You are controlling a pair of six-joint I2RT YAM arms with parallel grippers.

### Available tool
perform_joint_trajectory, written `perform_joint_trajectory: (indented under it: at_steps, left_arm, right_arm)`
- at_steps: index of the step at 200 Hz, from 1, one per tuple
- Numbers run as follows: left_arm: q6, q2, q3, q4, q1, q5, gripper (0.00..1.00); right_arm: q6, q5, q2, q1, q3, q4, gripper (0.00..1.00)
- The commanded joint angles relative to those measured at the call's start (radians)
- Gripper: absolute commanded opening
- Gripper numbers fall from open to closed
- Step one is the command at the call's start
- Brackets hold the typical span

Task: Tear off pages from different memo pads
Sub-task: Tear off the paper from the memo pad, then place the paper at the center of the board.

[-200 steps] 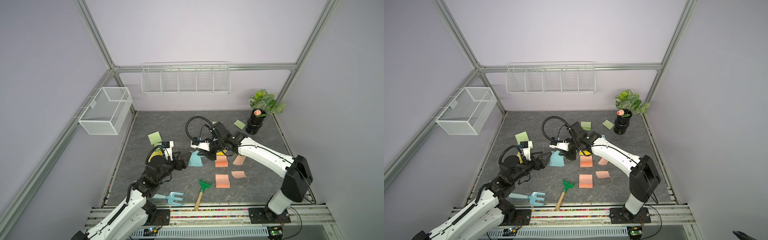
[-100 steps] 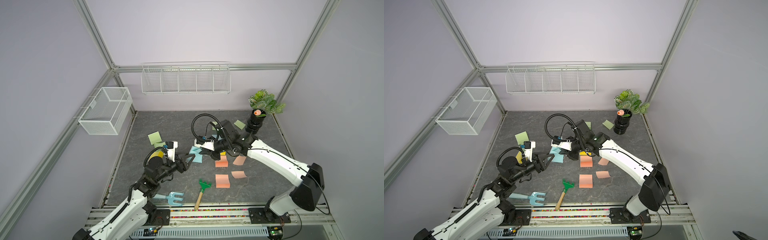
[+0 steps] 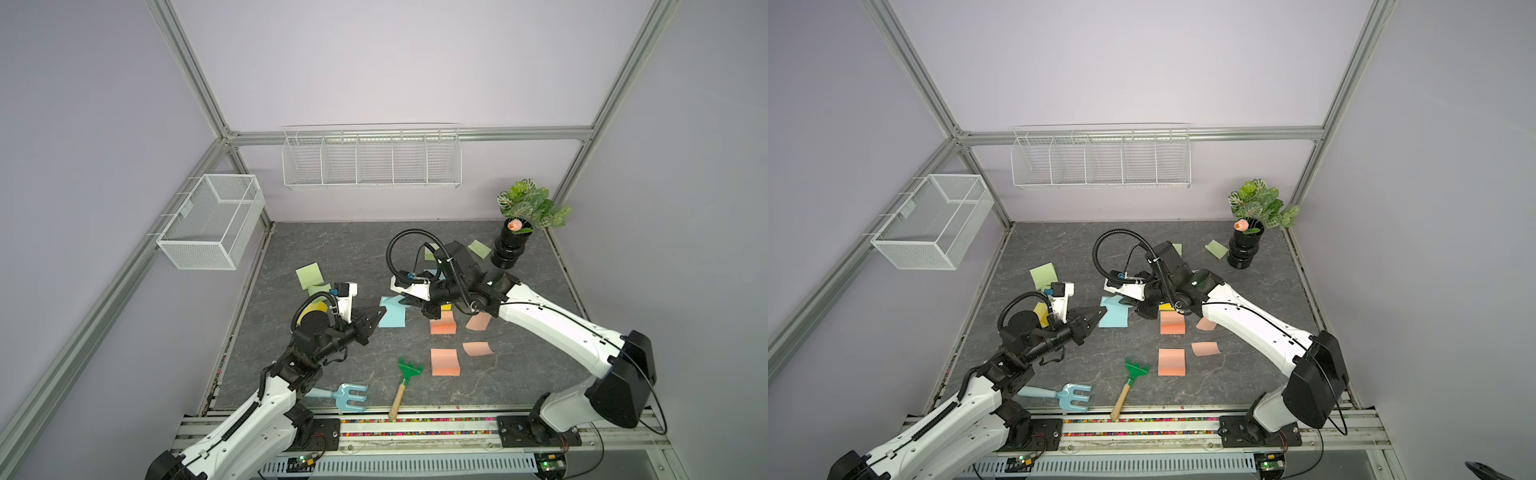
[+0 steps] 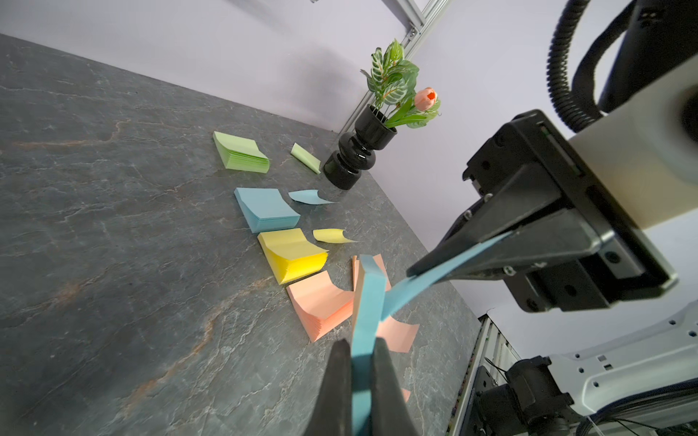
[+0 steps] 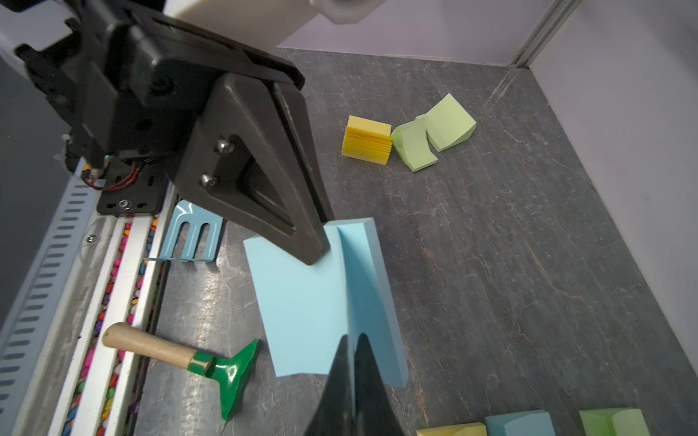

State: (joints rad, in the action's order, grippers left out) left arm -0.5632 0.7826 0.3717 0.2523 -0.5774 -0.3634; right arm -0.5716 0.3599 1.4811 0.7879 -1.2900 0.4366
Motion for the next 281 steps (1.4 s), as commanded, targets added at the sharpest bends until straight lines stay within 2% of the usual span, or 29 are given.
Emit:
perform_joint_trajectory:
  at_steps: [1,19,65,86,109,120,143,173,197,225,248,262,271,281]
  left_arm:
    - [0.005,0.006,0.046,-0.107,0.002,0.134,0.0]
    - [0.002,0.008,0.067,-0.182,0.002,0.229,0.0]
    - [-0.019,-0.023,0.082,-0.282,0.002,0.363,0.0]
    - [-0.034,-0.072,0.092,-0.365,0.002,0.483,0.0]
    - [-0.051,-0.135,0.09,-0.435,0.002,0.578,0.0]
    - [-0.065,-0.167,0.08,-0.452,0.002,0.614,0.0]
    - [-0.076,-0.244,0.05,-0.439,0.002,0.621,0.0]
    - [-0.081,-0.312,0.02,-0.427,0.002,0.635,0.0]
    - [-0.081,-0.309,0.018,-0.414,0.002,0.618,0.0]
    - [-0.083,-0.282,0.021,-0.405,0.002,0.606,0.0]
    - [-0.084,-0.269,0.023,-0.4,0.002,0.6,0.0]
    - [-0.082,-0.267,0.021,-0.396,0.002,0.598,0.0]
    - [-0.083,-0.264,0.021,-0.392,0.002,0.595,0.0]
    - [-0.081,-0.259,0.02,-0.388,0.002,0.595,0.0]
  right_arm:
    - [0.032,-0.155,-0.067,-0.003,0.038,-0.137,0.07]
    - [0.024,-0.212,-0.061,-0.003,0.033,-0.144,0.07]
    - [0.005,-0.213,0.014,-0.009,-0.014,-0.138,0.07]
    - [-0.026,-0.244,0.087,-0.021,-0.066,-0.116,0.06]
    - [-0.101,-0.369,0.25,-0.041,-0.179,-0.035,0.07]
    - [-0.14,-0.474,0.358,-0.045,-0.269,0.041,0.06]
    - [-0.19,-0.646,0.591,-0.059,-0.491,0.227,0.06]
    - [-0.195,-0.757,0.802,-0.068,-0.746,0.391,0.06]
    - [-0.213,-0.821,0.922,-0.071,-0.88,0.426,0.07]
    - [-0.225,-0.901,1.015,-0.081,-0.958,0.403,0.07]
    - [-0.219,-0.91,1.061,-0.089,-1.011,0.4,0.07]
    - [-0.203,-0.83,1.07,-0.092,-1.038,0.444,0.07]
    - [-0.193,-0.749,1.068,-0.094,-1.05,0.483,0.11]
    - [-0.187,-0.685,1.066,-0.096,-1.055,0.51,0.2]
